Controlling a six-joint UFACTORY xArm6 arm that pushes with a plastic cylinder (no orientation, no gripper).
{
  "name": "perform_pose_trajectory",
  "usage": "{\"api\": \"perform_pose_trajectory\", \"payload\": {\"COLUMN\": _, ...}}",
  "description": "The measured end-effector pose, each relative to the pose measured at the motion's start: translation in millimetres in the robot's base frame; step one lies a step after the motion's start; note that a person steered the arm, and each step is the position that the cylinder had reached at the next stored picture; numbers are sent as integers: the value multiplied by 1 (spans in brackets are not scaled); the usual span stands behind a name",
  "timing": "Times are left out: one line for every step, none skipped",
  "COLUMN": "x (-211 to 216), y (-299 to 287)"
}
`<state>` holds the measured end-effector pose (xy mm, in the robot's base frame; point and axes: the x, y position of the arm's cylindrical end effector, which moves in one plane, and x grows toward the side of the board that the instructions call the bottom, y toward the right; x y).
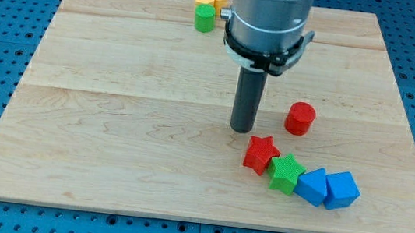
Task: Push the red circle towards the blue blocks
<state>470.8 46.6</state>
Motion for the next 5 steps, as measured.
{"api": "perform_pose_trajectory", "payload": {"x": -28, "y": 38}}
{"api": "perform_pose_trajectory", "payload": {"x": -43, "y": 62}}
{"api": "perform_pose_trajectory", "payload": {"x": -14, "y": 77}}
{"api": "perform_pose_trajectory", "payload": {"x": 29, "y": 73}}
{"api": "perform_pose_trajectory", "payload": {"x": 32, "y": 75}}
